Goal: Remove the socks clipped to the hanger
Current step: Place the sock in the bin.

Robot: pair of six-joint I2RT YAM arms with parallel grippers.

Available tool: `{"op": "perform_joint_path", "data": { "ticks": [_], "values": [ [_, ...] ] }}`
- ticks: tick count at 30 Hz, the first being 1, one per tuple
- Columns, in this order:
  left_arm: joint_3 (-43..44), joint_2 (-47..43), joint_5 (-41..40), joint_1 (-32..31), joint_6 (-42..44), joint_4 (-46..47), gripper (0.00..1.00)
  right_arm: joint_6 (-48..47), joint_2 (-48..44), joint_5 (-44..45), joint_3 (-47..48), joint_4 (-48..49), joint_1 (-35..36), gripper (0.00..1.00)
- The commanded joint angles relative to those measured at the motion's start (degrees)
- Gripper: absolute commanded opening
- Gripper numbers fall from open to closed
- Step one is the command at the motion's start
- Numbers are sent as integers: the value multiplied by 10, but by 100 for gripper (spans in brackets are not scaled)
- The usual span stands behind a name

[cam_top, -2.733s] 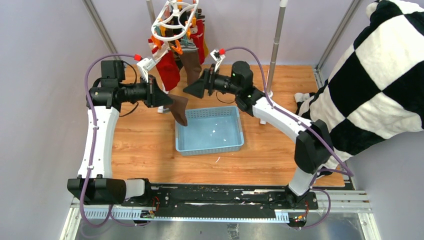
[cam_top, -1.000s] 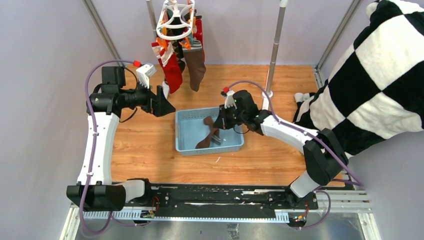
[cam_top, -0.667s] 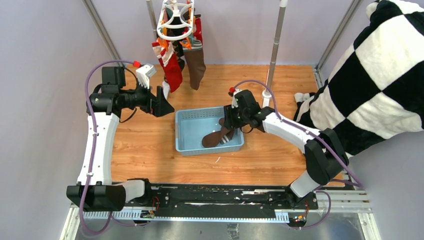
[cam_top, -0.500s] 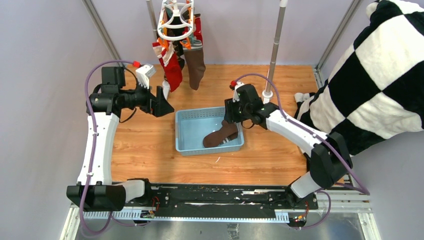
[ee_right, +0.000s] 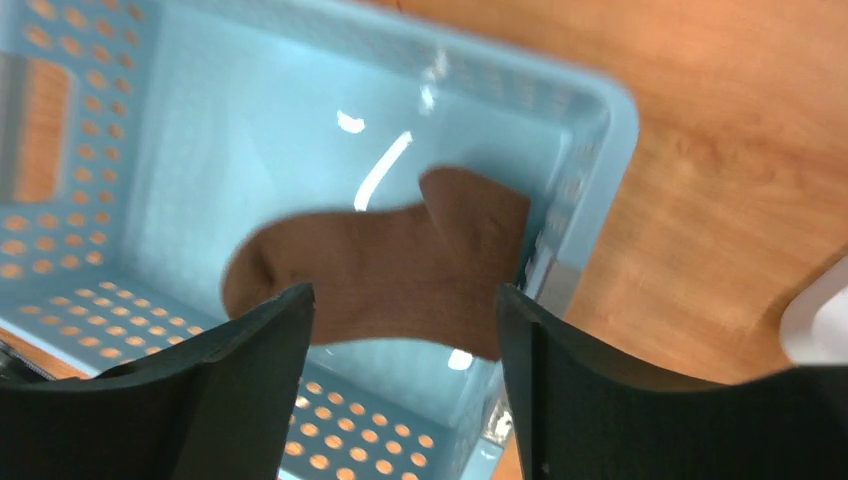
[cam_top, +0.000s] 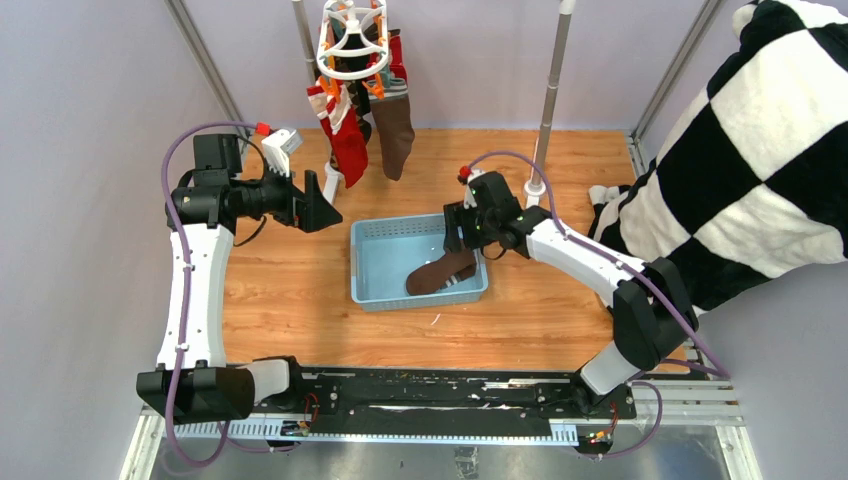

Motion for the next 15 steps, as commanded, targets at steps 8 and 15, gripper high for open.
{"op": "perform_joint_path", "data": {
  "ticks": [8, 15],
  "values": [
    [-9, -4, 30, 7, 20, -24, 100, -76, 103, -113, 287, 126, -54, 100],
    [-4, -11, 48, 7, 31, -41, 100, -10, 267, -352, 395, 271, -123, 100]
  ]
}}
